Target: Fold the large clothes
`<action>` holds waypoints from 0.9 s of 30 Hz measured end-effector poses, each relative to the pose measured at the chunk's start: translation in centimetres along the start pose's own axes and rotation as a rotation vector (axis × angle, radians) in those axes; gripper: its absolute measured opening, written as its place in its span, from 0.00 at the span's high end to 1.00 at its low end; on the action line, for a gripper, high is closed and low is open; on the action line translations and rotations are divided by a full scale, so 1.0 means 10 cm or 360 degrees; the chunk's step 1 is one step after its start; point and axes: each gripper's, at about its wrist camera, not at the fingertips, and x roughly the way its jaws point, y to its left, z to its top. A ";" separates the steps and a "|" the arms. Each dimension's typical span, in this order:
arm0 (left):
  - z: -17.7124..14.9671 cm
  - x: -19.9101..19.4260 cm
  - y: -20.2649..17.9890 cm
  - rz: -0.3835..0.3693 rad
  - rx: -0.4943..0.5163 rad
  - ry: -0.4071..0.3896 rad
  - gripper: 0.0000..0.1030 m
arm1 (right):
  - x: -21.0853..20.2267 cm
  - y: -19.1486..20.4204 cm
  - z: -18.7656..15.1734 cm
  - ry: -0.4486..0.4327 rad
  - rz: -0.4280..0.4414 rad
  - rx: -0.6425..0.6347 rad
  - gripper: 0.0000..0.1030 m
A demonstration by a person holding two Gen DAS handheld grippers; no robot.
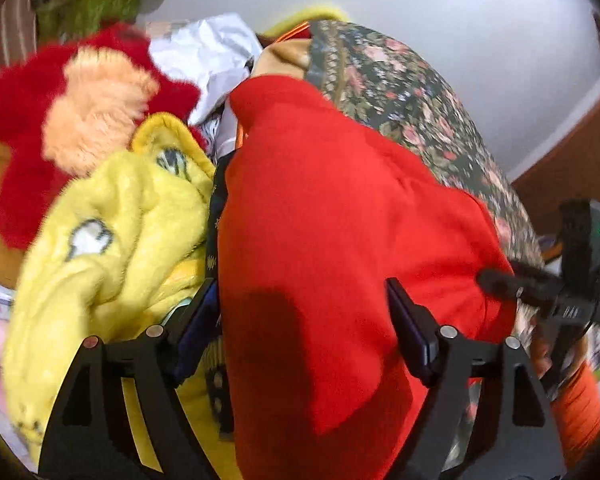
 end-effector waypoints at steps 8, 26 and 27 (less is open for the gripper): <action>-0.52 -0.18 -0.41 0.0276 0.0388 0.0006 0.05 | -0.04 0.33 -0.23 -0.0023 0.0051 0.0022 0.15; -1.12 -1.13 -0.42 0.0356 0.0086 -0.0183 0.05 | -0.99 0.52 -0.97 -0.0081 -0.0123 -0.0096 0.15; -1.13 -1.33 -0.52 0.0345 0.0096 -0.0257 0.05 | -1.19 0.59 -0.97 -0.0146 -0.0117 -0.0117 0.15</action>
